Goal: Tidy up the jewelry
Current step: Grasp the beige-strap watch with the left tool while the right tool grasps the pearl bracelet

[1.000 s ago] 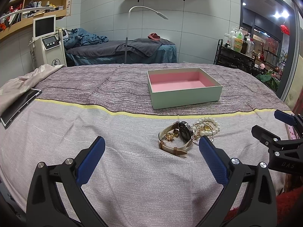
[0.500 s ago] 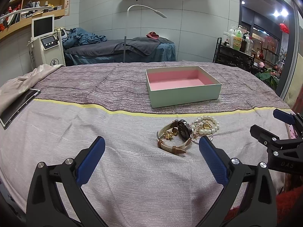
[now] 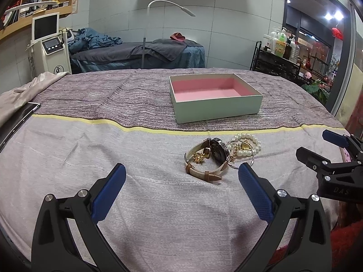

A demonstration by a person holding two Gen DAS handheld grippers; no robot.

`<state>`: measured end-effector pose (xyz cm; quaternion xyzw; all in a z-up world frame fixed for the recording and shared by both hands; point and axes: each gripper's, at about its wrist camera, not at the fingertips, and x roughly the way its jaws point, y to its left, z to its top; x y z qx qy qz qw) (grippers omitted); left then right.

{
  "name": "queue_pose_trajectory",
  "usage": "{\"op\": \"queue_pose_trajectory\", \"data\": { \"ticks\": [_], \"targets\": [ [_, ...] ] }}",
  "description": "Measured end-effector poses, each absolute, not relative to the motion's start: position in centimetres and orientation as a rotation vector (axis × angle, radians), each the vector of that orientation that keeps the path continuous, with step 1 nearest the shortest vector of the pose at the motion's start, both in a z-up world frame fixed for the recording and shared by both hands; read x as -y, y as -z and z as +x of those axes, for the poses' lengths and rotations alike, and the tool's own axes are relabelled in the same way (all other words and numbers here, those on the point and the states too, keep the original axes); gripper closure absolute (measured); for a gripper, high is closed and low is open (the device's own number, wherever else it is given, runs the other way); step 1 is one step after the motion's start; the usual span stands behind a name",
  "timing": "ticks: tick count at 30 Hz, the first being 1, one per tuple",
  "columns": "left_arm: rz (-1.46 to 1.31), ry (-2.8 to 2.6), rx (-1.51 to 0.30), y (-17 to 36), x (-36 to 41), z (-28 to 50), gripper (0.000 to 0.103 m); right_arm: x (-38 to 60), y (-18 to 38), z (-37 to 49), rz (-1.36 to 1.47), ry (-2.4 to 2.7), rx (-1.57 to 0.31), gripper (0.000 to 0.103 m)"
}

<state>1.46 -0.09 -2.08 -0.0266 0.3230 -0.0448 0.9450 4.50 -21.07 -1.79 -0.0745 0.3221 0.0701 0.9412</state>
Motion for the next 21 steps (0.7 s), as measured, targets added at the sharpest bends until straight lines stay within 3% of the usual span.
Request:
{"op": "queue_pose_trajectory", "data": {
  "ticks": [7,9,13,17,21],
  "targets": [
    [-0.005,0.171,-0.693,3.0,0.3,3.0,0.006,21.1,2.5,6.3,-0.14,-0.178,-0.735,0.006],
    [0.002,0.186,-0.708,3.1,0.1,3.8,0.01,21.0,2.6,6.8,-0.143,-0.188,-0.747,0.006],
    [-0.023,0.22,-0.759,3.3,-0.6,5.9,0.034,20.7,2.6,8.1,-0.151,-0.203,-0.771,0.006],
    [-0.003,0.217,-0.822,4.1,-0.6,8.1,0.057,20.1,2.8,9.1,-0.173,-0.225,-0.798,0.014],
    [-0.004,0.254,-0.865,4.6,-0.5,8.9,0.062,19.9,3.2,9.8,-0.18,-0.244,-0.826,0.022]
  ]
}}
